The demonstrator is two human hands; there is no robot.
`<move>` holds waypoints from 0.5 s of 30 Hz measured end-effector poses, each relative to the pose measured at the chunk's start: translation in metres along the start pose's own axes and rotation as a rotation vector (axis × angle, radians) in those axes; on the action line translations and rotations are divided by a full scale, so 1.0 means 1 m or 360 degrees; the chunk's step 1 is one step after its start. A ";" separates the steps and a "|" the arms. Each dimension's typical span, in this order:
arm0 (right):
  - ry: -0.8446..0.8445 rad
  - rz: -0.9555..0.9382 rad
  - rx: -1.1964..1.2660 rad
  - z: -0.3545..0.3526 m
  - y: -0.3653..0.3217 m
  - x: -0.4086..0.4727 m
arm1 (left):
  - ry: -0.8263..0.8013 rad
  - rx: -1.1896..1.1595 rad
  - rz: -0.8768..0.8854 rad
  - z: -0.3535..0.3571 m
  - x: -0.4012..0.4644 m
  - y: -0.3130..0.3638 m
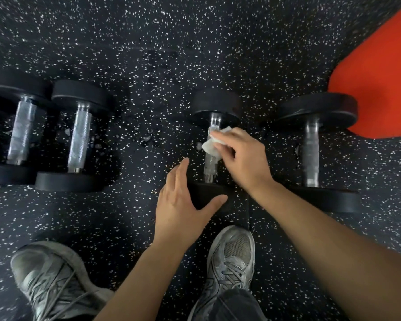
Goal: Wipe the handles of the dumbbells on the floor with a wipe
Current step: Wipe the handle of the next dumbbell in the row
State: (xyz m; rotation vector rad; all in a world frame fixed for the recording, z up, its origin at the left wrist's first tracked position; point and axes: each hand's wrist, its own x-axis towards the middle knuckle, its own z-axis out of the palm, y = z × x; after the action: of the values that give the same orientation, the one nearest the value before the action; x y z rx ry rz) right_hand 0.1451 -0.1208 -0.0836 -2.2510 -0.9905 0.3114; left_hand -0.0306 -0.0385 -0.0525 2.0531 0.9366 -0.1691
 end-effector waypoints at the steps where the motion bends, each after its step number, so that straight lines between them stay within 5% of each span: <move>1: -0.0002 -0.0024 -0.0049 -0.003 0.002 0.004 | -0.0002 0.0030 0.0025 0.001 0.000 0.002; 8: -0.0197 -0.0125 -0.0224 -0.004 0.018 0.002 | -0.0049 -0.0028 0.0068 0.000 -0.003 -0.008; 15: -0.0792 -0.0625 -0.0371 -0.028 0.019 0.002 | -0.0034 -0.0117 -0.0102 0.005 -0.006 -0.002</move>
State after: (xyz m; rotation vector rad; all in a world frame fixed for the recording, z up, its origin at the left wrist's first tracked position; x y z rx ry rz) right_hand 0.1699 -0.1415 -0.0747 -2.1551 -1.7773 0.6239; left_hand -0.0348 -0.0451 -0.0541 1.9514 0.9823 -0.1875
